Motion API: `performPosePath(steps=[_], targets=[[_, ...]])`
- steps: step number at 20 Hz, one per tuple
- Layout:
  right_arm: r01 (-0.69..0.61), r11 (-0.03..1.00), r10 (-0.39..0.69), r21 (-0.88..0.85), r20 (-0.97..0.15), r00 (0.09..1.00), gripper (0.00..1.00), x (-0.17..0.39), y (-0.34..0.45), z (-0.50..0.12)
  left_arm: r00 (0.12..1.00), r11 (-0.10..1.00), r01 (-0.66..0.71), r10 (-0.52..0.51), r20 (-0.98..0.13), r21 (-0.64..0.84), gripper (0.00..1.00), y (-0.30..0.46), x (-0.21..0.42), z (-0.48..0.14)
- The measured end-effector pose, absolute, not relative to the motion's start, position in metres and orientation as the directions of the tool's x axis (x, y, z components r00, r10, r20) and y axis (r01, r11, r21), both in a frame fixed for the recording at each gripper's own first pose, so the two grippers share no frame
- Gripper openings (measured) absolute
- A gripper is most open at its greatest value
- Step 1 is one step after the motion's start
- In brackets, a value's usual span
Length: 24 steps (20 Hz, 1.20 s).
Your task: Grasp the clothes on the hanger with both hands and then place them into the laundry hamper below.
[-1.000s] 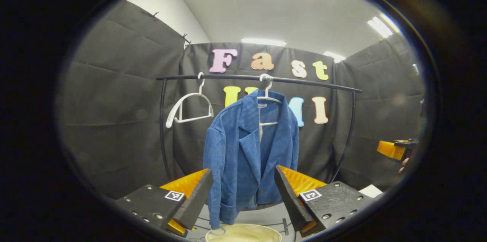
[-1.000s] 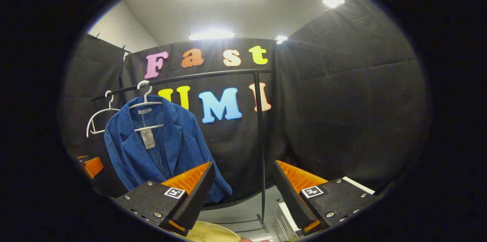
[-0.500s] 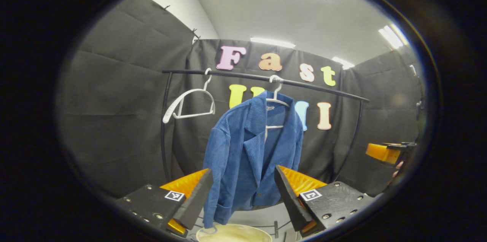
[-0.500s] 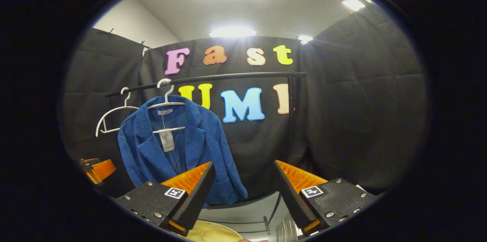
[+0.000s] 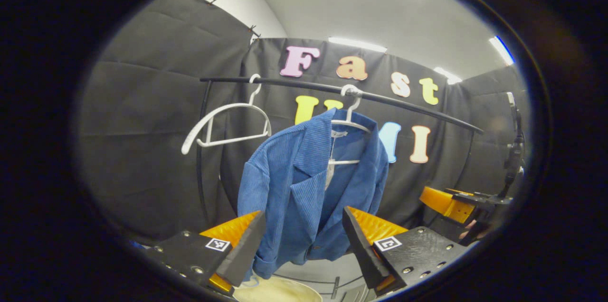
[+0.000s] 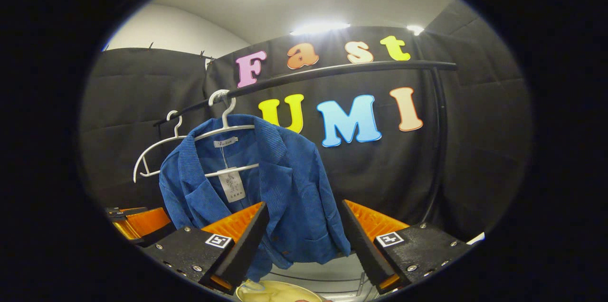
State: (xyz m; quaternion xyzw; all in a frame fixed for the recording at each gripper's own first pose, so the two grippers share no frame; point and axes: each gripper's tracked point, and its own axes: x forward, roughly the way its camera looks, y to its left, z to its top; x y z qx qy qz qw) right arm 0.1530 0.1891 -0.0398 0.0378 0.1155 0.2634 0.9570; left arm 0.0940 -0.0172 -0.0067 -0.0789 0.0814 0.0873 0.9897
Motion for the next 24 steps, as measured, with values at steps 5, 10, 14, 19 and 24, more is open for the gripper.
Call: performPosePath(steps=[5, 10, 14, 19, 24], targets=[[-0.585, 0.790, 0.613, 0.184, -0.232, 0.755, 0.94, 0.197, 0.226, -0.063, 0.947, 0.951, -0.279, 0.250, -0.200, -0.131, 0.91, -0.018, 0.140, -0.014], [-0.633, 0.718, 0.695, 0.288, -0.260, 0.670, 0.97, 0.226, 0.262, -0.086, 0.912, 0.917, -0.385, 0.361, -0.196, -0.104, 0.92, -0.012, 0.172, -0.009], [-0.674, 0.676, 0.736, 0.297, -0.232, 0.636, 0.95, 0.242, 0.287, -0.087, 0.891, 0.895, -0.434, 0.409, -0.199, -0.100, 0.93, -0.007, 0.201, -0.016], [-0.705, 0.643, 0.766, 0.299, -0.218, 0.605, 0.95, 0.250, 0.307, -0.089, 0.884, 0.884, -0.452, 0.428, -0.189, -0.116, 0.96, -0.009, 0.225, -0.010], [-0.710, 0.647, 0.762, 0.277, -0.245, 0.599, 0.95, 0.255, 0.318, -0.100, 0.860, 0.862, -0.497, 0.473, -0.192, -0.101, 0.93, 0.003, 0.237, -0.015]])
